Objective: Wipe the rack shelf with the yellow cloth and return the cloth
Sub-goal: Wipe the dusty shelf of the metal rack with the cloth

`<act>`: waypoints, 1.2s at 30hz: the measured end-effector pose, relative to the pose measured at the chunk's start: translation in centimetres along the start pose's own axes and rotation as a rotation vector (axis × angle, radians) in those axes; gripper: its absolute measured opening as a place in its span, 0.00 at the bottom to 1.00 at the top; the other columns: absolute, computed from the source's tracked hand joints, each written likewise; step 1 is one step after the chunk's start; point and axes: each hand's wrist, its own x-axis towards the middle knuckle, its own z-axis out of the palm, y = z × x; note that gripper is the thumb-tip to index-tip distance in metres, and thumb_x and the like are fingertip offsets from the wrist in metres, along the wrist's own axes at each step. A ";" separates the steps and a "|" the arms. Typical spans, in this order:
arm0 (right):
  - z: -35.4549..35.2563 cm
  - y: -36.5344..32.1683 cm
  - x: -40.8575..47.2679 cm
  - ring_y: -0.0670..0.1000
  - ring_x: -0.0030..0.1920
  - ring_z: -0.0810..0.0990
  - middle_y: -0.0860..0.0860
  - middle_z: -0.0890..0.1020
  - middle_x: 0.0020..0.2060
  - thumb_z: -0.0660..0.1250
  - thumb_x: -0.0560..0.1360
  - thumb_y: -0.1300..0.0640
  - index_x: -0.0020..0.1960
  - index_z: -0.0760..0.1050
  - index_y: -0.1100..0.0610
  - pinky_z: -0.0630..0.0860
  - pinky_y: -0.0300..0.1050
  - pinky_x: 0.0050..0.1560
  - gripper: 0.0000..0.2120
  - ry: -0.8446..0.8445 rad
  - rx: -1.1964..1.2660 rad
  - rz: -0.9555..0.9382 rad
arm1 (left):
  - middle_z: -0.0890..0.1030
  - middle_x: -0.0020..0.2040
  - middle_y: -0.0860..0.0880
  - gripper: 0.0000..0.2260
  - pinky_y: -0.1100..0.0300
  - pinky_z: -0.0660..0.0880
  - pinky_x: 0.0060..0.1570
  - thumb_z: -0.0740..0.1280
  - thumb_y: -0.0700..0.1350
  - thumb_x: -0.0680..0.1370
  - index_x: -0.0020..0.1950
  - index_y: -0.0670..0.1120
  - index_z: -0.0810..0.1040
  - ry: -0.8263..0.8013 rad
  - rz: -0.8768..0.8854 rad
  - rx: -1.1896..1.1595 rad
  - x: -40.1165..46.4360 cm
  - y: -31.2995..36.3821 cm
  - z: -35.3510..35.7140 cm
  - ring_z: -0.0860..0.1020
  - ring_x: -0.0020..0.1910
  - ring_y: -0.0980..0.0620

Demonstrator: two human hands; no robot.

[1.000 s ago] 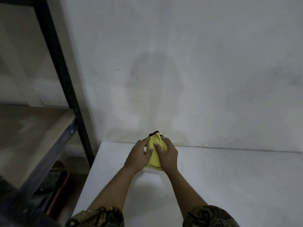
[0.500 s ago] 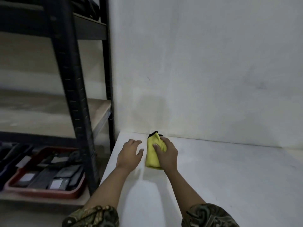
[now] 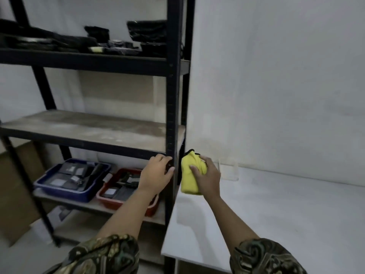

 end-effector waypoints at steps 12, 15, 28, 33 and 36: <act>18.6 -11.9 2.1 0.49 0.56 0.74 0.50 0.78 0.57 0.70 0.72 0.54 0.62 0.73 0.54 0.70 0.44 0.57 0.19 -0.066 0.031 -0.082 | 0.74 0.63 0.49 0.18 0.54 0.72 0.57 0.61 0.49 0.77 0.67 0.48 0.70 0.070 0.020 0.152 3.5 -19.5 -17.4 0.69 0.63 0.50; 24.1 -13.5 2.3 0.48 0.56 0.73 0.51 0.77 0.58 0.69 0.73 0.55 0.62 0.72 0.55 0.69 0.42 0.56 0.19 -0.117 0.000 -0.083 | 0.74 0.63 0.49 0.18 0.54 0.73 0.54 0.61 0.47 0.77 0.67 0.48 0.70 0.034 0.034 0.191 4.0 -24.1 -19.6 0.70 0.62 0.49; 38.9 -14.7 12.1 0.50 0.57 0.76 0.47 0.79 0.57 0.72 0.70 0.54 0.60 0.74 0.49 0.68 0.40 0.51 0.20 -0.217 -0.186 -0.115 | 0.73 0.65 0.48 0.19 0.55 0.69 0.62 0.59 0.47 0.78 0.69 0.47 0.68 -0.059 0.067 0.269 12.1 -40.7 -20.3 0.70 0.63 0.48; 40.7 -14.7 18.7 0.53 0.57 0.77 0.50 0.78 0.58 0.70 0.71 0.52 0.64 0.71 0.48 0.73 0.44 0.53 0.23 -0.306 -0.451 -0.190 | 0.72 0.67 0.47 0.19 0.56 0.68 0.59 0.60 0.48 0.78 0.69 0.47 0.69 -0.102 0.101 0.256 17.0 -45.0 -18.8 0.71 0.63 0.47; 42.2 -14.3 20.6 0.56 0.56 0.77 0.50 0.73 0.59 0.66 0.73 0.51 0.65 0.66 0.43 0.76 0.49 0.47 0.22 -0.375 -0.675 -0.250 | 0.66 0.73 0.48 0.21 0.58 0.66 0.63 0.59 0.49 0.78 0.71 0.49 0.66 -0.161 0.157 0.248 19.2 -46.9 -17.4 0.68 0.67 0.49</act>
